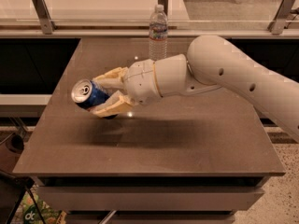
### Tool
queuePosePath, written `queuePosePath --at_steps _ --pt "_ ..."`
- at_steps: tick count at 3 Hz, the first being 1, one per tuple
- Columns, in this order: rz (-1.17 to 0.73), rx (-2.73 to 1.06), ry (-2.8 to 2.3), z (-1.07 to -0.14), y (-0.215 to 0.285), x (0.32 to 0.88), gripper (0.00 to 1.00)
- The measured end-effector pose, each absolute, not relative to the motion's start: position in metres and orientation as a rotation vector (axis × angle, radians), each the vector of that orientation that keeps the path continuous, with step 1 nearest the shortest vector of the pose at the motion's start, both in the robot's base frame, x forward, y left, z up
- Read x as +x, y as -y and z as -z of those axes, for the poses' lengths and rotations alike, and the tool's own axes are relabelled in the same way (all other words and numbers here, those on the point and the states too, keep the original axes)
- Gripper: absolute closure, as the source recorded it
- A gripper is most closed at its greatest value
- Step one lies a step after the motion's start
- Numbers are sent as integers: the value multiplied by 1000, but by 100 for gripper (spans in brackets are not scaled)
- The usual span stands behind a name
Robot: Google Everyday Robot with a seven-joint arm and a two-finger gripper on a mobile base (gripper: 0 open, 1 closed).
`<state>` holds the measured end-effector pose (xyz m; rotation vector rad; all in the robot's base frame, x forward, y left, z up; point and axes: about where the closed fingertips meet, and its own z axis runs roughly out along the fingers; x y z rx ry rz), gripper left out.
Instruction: Place pepsi can upright
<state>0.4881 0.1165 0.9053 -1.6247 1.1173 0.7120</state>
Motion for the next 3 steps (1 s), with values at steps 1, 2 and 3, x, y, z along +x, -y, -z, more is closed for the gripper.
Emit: queuePosePath --at_steps 1,2,3 --pt "-759 -1608 -1109 -906 -116 485 100" --pt "-793 -1579 -1091 -906 -118 484 100" --pt "-829 -1544 -1067 -904 -124 484 100"
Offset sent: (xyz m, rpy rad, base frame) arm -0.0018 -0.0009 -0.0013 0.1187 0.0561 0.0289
